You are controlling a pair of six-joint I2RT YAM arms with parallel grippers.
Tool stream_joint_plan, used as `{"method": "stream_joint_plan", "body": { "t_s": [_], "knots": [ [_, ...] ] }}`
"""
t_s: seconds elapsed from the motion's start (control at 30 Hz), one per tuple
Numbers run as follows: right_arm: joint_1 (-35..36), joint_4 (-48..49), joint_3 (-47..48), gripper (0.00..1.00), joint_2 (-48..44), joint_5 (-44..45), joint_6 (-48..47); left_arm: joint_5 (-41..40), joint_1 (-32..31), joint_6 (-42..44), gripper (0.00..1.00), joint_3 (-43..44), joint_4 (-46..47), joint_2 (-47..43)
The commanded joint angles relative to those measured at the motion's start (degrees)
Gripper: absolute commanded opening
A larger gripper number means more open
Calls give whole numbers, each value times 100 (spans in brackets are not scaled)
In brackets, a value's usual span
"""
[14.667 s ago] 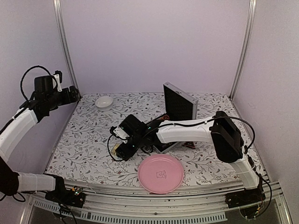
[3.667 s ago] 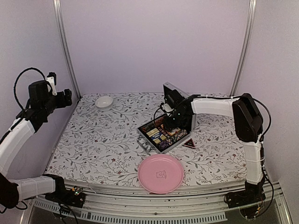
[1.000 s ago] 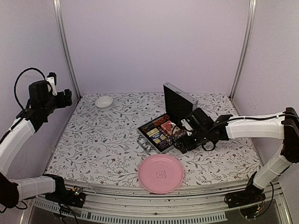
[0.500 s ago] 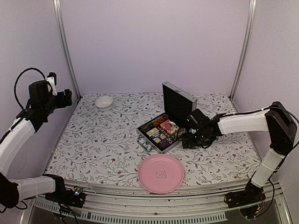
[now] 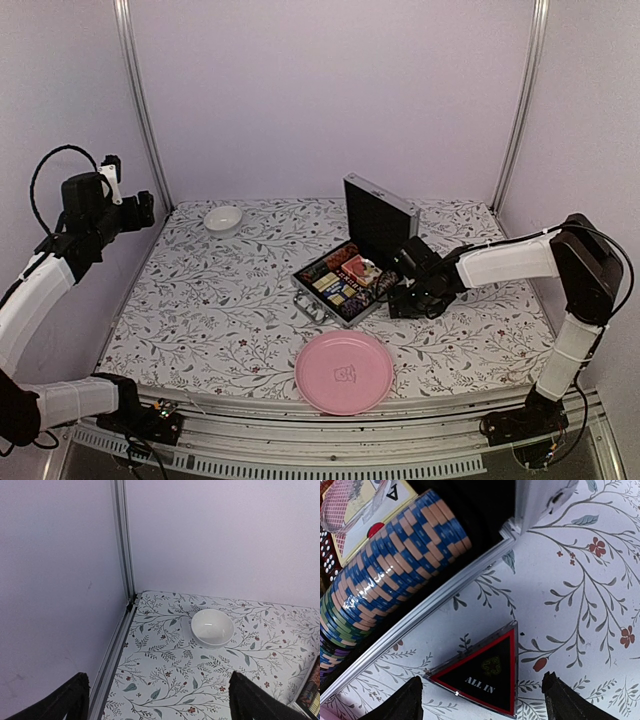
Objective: Pack up texas hold em set
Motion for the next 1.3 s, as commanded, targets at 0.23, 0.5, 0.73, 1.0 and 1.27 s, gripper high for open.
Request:
{"method": "stream_joint_plan", "body": {
  "t_s": [0.23,0.5,0.73,1.0,1.27],
  "knots": [
    [7,360,223,81,334,-92,-73,34,49,39,97,4,65,6],
    [131,204,267,70,538,219,-71,25,53,44,97,4,63,5],
    [154,170,337,63,673,219,-36,17,51,34,97,4,64,8],
    [163,49,221,55,521,309,8,20,51,40,97,6,59,0],
    [168,-94,53,51,157,314,35,20,48,39,97,4,58,-16]
  ]
}}
